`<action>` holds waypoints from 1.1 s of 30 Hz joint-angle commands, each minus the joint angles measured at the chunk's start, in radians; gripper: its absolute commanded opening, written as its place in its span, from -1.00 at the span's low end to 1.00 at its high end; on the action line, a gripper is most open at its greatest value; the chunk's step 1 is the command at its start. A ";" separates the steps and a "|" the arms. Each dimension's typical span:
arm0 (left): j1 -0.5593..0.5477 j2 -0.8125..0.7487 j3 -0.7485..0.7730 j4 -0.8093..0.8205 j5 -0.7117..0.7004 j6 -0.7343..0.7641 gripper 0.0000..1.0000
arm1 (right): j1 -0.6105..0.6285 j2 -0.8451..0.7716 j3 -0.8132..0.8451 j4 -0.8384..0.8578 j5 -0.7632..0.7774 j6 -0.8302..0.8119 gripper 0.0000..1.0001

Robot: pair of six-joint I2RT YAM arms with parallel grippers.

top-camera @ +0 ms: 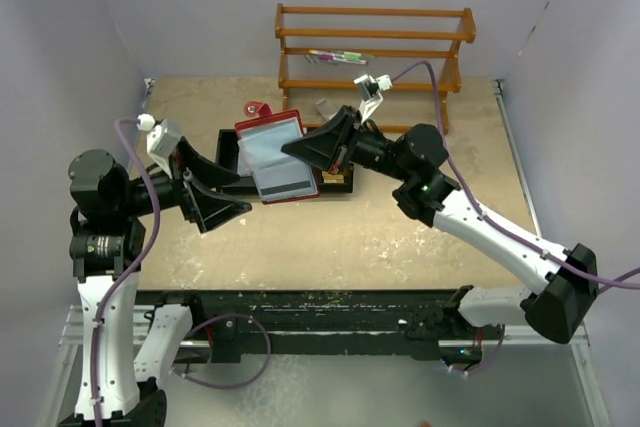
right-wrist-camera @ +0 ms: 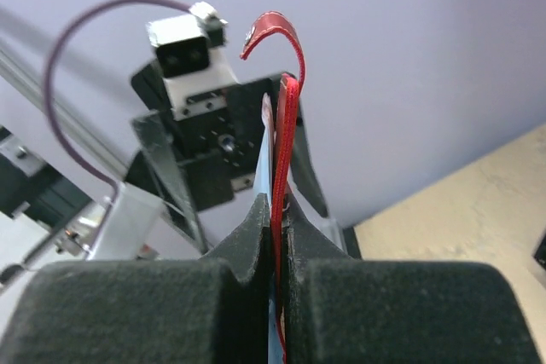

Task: Take the credit cards out of the card holder

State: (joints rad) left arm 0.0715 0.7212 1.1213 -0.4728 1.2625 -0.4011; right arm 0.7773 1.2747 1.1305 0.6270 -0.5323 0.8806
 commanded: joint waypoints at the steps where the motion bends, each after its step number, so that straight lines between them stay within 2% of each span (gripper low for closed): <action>1: 0.004 -0.016 -0.043 0.144 -0.069 -0.137 0.90 | 0.032 -0.011 -0.009 0.282 0.166 0.169 -1.00; 5: 0.004 -0.026 -0.092 0.372 -0.038 -0.357 0.91 | 0.079 0.005 0.007 0.314 0.224 0.181 -1.00; 9: 0.003 -0.028 -0.124 0.524 -0.037 -0.542 0.90 | 0.122 0.030 0.010 0.367 0.265 0.214 -1.00; 13: 0.004 -0.025 -0.150 0.654 -0.035 -0.690 0.76 | 0.168 0.051 -0.002 0.420 0.326 0.220 -1.00; 15: 0.004 -0.029 -0.164 0.717 -0.036 -0.742 0.54 | 0.186 0.054 -0.015 0.441 0.361 0.219 -1.00; 17: 0.004 -0.027 -0.168 0.729 -0.035 -0.752 0.21 | 0.198 0.052 -0.032 0.465 0.400 0.214 -1.00; 19: 0.003 -0.023 -0.158 0.665 -0.036 -0.704 -0.14 | 0.206 0.049 -0.048 0.479 0.429 0.203 -1.00; 22: 0.004 -0.010 -0.108 0.443 -0.068 -0.522 -0.62 | 0.208 0.053 -0.055 0.462 0.430 0.192 -1.00; 23: 0.004 -0.001 -0.088 0.370 -0.077 -0.464 -0.76 | 0.208 0.055 -0.058 0.437 0.417 0.188 -0.88; 24: 0.004 0.015 -0.064 0.282 -0.082 -0.406 -0.81 | 0.206 0.058 -0.059 0.408 0.376 0.197 -0.63; 27: 0.004 0.052 0.007 0.112 -0.092 -0.239 -0.85 | 0.144 0.061 -0.075 0.345 0.271 0.208 0.10; 30: 0.004 0.103 0.123 -0.132 -0.147 0.009 -0.88 | 0.036 0.071 -0.056 0.182 0.077 0.163 0.43; 33: 0.003 0.181 0.230 -0.393 -0.198 0.303 -0.88 | -0.022 0.069 0.044 -0.205 -0.009 -0.150 0.76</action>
State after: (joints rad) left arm 0.0715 0.8326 1.2079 -0.4866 1.1545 -0.5457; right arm 0.8265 1.3548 1.0599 0.8192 -0.3595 1.0302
